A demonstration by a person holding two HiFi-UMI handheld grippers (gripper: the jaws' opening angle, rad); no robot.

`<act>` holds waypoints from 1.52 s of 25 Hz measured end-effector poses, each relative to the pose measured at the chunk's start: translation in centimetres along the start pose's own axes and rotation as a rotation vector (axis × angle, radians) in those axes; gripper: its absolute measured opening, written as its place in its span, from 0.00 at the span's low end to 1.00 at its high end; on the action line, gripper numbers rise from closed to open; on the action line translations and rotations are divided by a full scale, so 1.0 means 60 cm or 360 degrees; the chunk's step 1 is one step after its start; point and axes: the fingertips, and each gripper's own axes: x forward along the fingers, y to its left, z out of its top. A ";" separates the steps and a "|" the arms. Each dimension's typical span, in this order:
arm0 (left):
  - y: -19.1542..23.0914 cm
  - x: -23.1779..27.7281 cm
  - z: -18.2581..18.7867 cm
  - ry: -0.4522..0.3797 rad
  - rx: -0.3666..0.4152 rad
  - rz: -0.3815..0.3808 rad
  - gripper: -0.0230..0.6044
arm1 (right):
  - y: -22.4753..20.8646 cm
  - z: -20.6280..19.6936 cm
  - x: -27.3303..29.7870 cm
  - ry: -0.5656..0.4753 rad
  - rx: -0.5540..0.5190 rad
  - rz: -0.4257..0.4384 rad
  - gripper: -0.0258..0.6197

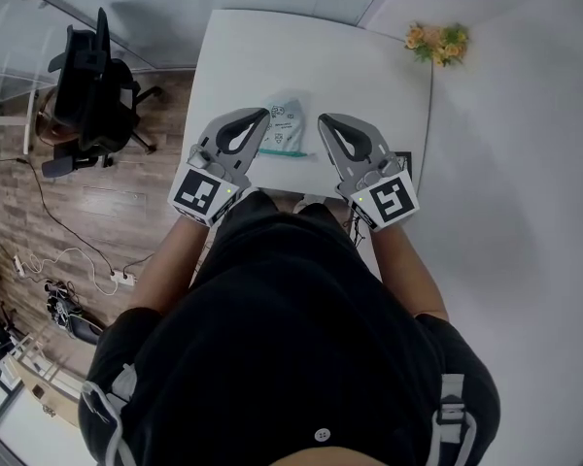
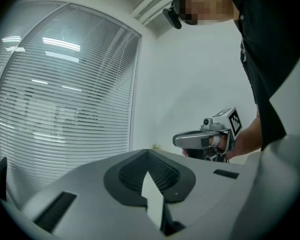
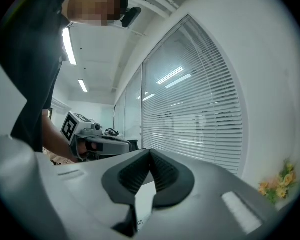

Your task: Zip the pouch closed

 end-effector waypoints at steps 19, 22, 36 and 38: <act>-0.006 -0.004 0.003 0.0010 0.0026 0.0035 0.05 | 0.005 -0.003 -0.005 0.0012 0.0006 0.0007 0.06; -0.005 -0.007 0.001 0.0014 0.0014 0.0041 0.05 | 0.008 -0.004 -0.004 0.0019 0.0006 0.0005 0.06; -0.003 -0.011 -0.004 0.0025 0.0012 0.0049 0.05 | 0.013 -0.010 -0.003 0.0048 -0.0050 -0.0001 0.06; -0.003 -0.008 -0.003 0.0027 0.0013 0.0049 0.05 | 0.012 -0.009 -0.004 0.0051 -0.0052 0.0001 0.06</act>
